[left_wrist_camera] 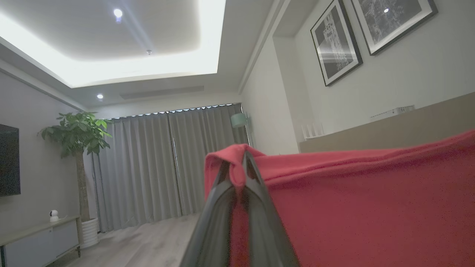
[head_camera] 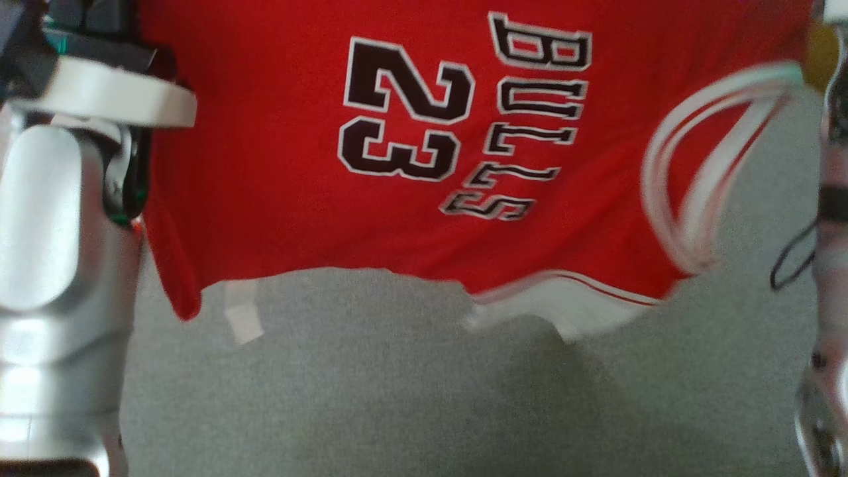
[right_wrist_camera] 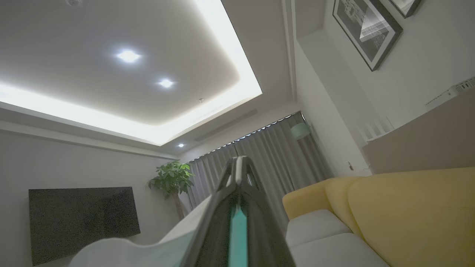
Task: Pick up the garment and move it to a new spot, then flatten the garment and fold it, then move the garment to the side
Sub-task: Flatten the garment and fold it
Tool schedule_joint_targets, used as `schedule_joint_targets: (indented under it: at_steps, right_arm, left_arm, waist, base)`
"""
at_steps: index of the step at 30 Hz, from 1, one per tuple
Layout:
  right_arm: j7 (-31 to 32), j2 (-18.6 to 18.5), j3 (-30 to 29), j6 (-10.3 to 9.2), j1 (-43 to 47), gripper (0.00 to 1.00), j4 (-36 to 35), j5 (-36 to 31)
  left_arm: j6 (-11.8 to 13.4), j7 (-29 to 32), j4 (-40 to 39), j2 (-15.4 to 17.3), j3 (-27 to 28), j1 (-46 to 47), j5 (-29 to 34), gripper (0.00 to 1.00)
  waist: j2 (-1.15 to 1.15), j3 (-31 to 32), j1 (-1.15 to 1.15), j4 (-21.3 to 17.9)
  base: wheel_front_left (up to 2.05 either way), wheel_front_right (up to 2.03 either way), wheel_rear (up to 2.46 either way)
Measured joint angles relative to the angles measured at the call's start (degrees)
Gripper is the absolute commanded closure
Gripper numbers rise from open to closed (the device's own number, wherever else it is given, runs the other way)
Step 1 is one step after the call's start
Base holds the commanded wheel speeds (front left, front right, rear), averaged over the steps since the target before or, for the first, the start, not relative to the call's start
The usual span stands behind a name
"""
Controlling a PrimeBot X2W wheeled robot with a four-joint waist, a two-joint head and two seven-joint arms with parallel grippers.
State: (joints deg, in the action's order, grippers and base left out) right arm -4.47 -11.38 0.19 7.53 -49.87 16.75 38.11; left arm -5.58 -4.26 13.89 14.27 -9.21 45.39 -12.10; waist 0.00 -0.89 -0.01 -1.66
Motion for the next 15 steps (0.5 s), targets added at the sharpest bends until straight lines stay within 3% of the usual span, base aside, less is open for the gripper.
schedule_joint_targets:
  at_steps: [5, 10, 15]
  right_arm:
    - [-1.5, 1.2, -0.2, 0.00, -9.7, 1.00, 8.6, -5.4]
    - [-8.0, 1.9, -2.0, 0.00, -21.8, 1.00, 17.6, -10.4]
    - [-10.0, 1.6, -3.8, 0.00, -29.3, 1.00, 21.4, -11.5]
  left_arm:
    - [0.3, 0.5, 7.9, -0.6, -1.0, 6.5, 0.9, 1.00]
    - [2.7, -6.5, 15.2, -1.7, 0.3, 17.8, 1.7, 1.00]
    - [3.6, -10.2, 19.1, -3.9, 2.1, 24.5, 0.6, 1.00]
  waist:
    - [0.00, -5.5, 0.02, -0.1]
    - [0.00, -11.1, 0.03, -0.7]
    - [0.00, -14.5, 0.03, -1.9]
  base:
    - [0.00, 0.00, 0.00]
    - [0.00, 0.00, 0.00]
    - [0.00, 0.00, 0.00]
